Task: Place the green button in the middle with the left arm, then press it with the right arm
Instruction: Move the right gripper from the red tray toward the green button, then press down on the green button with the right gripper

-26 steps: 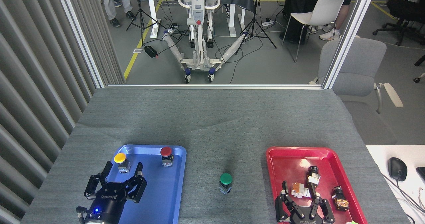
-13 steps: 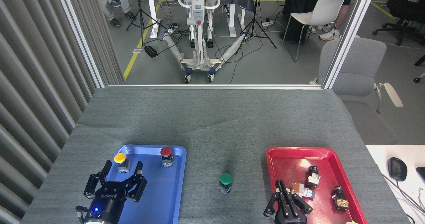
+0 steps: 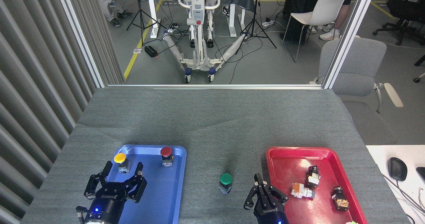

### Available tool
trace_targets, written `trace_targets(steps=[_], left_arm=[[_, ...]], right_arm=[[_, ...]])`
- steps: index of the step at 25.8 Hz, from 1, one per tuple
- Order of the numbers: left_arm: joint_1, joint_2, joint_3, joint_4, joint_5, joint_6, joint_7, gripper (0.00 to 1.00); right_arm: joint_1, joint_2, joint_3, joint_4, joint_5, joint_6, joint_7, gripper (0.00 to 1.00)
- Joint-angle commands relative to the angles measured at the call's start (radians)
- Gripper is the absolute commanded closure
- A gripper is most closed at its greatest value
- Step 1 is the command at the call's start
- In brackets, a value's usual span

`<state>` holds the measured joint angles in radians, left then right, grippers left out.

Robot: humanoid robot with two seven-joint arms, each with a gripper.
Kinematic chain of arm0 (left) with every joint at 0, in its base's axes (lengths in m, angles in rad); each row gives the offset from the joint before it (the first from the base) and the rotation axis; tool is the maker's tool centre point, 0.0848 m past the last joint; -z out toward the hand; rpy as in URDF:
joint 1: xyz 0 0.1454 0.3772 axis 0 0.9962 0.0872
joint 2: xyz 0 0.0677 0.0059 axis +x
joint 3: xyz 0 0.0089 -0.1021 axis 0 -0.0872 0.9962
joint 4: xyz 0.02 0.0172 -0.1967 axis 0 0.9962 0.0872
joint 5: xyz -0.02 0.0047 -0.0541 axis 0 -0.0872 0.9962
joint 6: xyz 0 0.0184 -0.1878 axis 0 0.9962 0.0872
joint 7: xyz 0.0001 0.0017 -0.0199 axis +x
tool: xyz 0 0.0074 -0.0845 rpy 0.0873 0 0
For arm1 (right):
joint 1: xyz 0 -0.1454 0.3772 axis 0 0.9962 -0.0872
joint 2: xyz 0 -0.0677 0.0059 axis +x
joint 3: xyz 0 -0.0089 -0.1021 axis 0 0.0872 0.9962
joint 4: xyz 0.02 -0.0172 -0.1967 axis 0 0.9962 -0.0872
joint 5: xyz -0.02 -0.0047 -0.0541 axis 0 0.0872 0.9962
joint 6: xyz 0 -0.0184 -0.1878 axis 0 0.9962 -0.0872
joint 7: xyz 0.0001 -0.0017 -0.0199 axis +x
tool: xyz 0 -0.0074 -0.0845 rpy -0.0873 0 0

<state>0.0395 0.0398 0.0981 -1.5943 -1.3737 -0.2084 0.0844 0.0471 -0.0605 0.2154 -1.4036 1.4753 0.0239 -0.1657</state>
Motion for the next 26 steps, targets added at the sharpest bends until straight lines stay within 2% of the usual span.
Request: trace_targets(steps=[1,6,12,18,26], left_arm=[[-0.001,0.0,0.0,0.002,-0.001,0.0,0.0,0.0],[0.0,0.0,-0.001,0.002,-0.001,0.0,0.0,0.0],[0.002,0.0,-0.001,0.002,-0.001,-0.002,0.0,0.0],[0.002,0.0,-0.001,0.0,-0.001,-0.003,0.0,0.0],[0.0,0.0,-0.001,0.0,-0.001,-0.003,-0.014,0.0]], right_arm=[[-0.039,0.013,0.047,0.048,0.002,0.013,0.0,1.0],[-0.07,0.05,0.084,0.092,0.039,0.021,0.011,1.0],[-0.112,0.076,0.102,0.156,0.042,0.03,0.018,1.0],[-0.144,0.093,0.113,0.227,0.042,0.028,0.018,1.0],[-0.145,0.093,0.117,0.273,0.04,0.027,0.022,0.98]])
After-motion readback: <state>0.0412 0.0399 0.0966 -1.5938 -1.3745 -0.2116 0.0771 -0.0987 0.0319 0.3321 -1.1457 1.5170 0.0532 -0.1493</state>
